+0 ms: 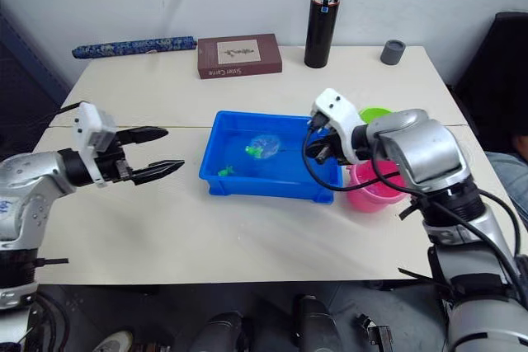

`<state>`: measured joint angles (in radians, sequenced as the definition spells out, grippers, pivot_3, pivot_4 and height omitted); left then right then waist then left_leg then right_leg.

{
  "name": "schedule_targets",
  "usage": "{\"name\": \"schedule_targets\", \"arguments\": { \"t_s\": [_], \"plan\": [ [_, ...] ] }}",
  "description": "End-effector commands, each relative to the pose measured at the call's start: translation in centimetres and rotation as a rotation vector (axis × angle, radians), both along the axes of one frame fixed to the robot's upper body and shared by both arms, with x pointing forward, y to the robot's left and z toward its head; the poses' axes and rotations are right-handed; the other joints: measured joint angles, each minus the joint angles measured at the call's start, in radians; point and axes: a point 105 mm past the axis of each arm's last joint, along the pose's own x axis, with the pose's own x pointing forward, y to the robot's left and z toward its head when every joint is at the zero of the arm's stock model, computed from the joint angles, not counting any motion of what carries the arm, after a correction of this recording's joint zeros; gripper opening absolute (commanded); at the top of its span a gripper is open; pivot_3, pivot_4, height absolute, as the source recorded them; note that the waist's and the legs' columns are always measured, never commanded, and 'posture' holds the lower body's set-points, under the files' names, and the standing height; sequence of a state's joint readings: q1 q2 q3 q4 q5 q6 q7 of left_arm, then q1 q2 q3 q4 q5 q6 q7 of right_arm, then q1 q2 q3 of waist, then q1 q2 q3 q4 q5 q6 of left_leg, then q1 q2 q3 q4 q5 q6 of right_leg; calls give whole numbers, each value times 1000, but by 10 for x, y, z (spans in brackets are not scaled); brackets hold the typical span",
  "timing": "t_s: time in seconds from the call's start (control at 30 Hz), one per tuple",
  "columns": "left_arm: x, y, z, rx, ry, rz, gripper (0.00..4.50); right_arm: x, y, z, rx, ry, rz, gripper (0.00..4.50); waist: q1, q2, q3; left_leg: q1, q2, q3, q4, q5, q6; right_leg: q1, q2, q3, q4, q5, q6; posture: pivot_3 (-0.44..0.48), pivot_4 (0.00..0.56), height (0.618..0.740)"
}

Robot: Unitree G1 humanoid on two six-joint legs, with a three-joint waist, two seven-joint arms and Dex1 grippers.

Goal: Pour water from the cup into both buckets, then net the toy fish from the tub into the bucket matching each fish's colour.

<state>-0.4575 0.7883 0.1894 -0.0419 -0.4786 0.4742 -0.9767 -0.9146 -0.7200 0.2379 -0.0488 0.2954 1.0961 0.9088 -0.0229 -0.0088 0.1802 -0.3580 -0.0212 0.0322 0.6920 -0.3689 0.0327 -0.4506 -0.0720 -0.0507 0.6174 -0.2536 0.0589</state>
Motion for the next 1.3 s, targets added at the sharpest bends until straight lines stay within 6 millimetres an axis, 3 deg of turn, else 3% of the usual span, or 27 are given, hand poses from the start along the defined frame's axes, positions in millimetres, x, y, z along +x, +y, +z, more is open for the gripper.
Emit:
{"name": "schedule_targets", "arguments": {
  "t_s": [0.03,0.27,0.47,0.7,0.87,1.3],
  "plan": [
    [4,-9,12,7,-51,-47,4473,-3,-16,23,29,-88,-19,0,0,0,0,0,0,0,0,0,0,0,0,0,0,0,0,0,150,740],
    [13,-22,20,4,-72,-107,4473,-12,-66,46,77,-155,-175,0,1,0,0,0,0,0,0,0,0,0,0,0,0,0,0,0,150,740],
    [23,-30,22,13,-76,-152,4473,-20,-125,66,68,-241,-408,0,11,0,0,0,0,1,0,0,0,0,0,0,0,0,0,0,150,740],
    [33,-38,23,19,-82,-192,4473,-20,-170,76,-98,-396,-597,0,22,0,0,0,0,1,0,0,0,0,0,1,0,0,0,0,150,740],
    [37,-41,22,21,-82,-211,4473,-24,-173,67,-361,-530,-555,0,24,0,0,0,0,2,1,0,0,0,1,1,0,0,0,0,150,740],
    [44,-57,25,-3,-108,-259,4473,-30,-153,48,-787,-715,-364,0,25,0,0,0,0,2,3,0,0,0,2,1,1,0,1,0,150,740]
  ]
}}
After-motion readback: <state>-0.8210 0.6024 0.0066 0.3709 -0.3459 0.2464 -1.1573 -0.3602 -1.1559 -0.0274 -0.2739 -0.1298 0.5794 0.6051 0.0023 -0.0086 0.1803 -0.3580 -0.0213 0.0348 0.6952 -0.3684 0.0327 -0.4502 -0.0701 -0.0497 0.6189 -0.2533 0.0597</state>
